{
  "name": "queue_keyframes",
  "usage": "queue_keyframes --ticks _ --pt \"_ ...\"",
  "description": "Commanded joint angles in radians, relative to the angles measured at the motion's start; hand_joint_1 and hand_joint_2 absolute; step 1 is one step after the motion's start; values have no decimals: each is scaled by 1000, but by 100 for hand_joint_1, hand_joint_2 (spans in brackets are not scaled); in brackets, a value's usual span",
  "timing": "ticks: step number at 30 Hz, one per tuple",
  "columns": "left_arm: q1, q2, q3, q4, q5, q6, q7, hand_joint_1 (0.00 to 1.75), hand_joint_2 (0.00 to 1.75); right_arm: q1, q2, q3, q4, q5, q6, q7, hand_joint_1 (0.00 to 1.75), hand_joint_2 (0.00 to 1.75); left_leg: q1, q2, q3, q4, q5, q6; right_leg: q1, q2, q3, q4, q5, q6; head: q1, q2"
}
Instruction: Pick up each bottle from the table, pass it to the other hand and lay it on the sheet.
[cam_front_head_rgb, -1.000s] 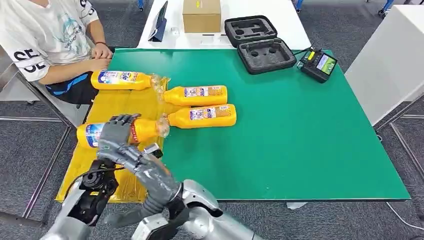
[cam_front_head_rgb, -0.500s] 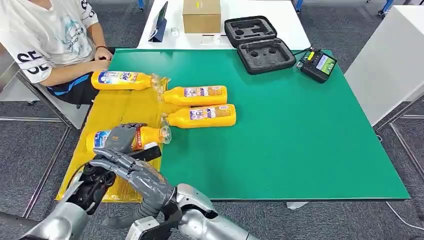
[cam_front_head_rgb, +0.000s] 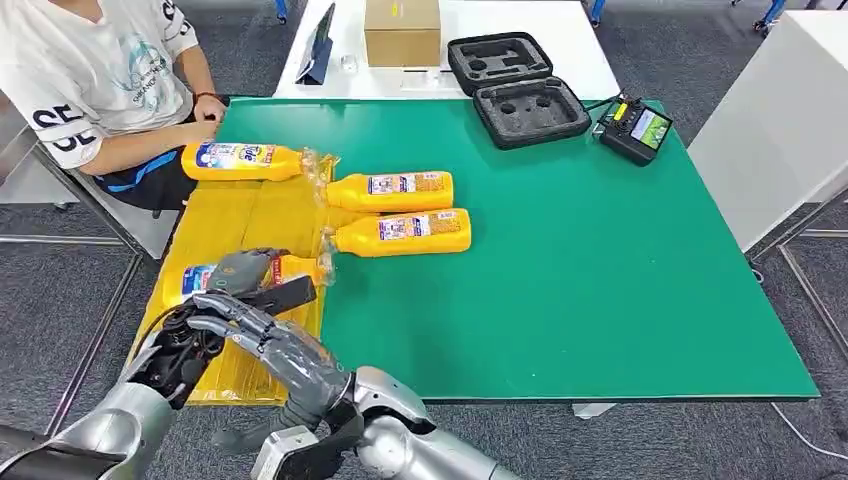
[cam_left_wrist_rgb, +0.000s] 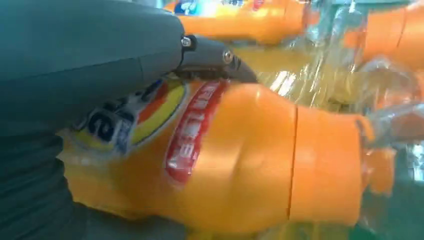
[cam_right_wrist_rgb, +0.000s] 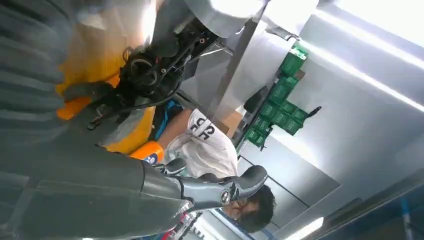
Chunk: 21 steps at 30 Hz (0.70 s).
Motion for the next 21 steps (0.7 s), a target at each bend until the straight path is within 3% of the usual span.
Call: queue_keyframes --ticks 1,6,12,15,17,21 --pt "-29 12 -34 138 -7 -60 20 0 0 -23 -21 -4 50 -33 1 -1 0 175 0 0 5 -2 -1 0 0 1 4 -1 -1 0 0 0" --pt "-29 12 -34 138 -7 -60 20 0 0 -23 -21 -4 50 -33 1 -1 0 175 -1 0 4 -2 -1 0 -1 1 4 -1 -1 0 0 0" --pt "-49 -11 44 154 145 -202 -43 0 0 -24 -20 -18 69 -41 -9 -1 0 175 0 0 6 -1 -1 0 -1 1 6 -1 -1 0 0 0" --pt "-57 -34 162 160 322 -318 -100 0 0 -20 -17 -19 78 -39 -13 -1 0 175 -1 0 8 -2 -1 0 -1 1 8 -2 -1 0 -1 0" --pt "-57 -56 312 156 534 -422 -106 0 0 -20 -10 -24 101 -38 -10 -1 0 175 -1 -1 8 -2 -1 0 -1 0 8 -2 -1 0 -1 0" --pt "-36 -60 374 113 692 -429 -110 0 0 -18 -4 -29 119 -29 -6 -1 0 175 -1 -1 10 -2 0 0 -1 0 10 -2 -1 0 -1 0"
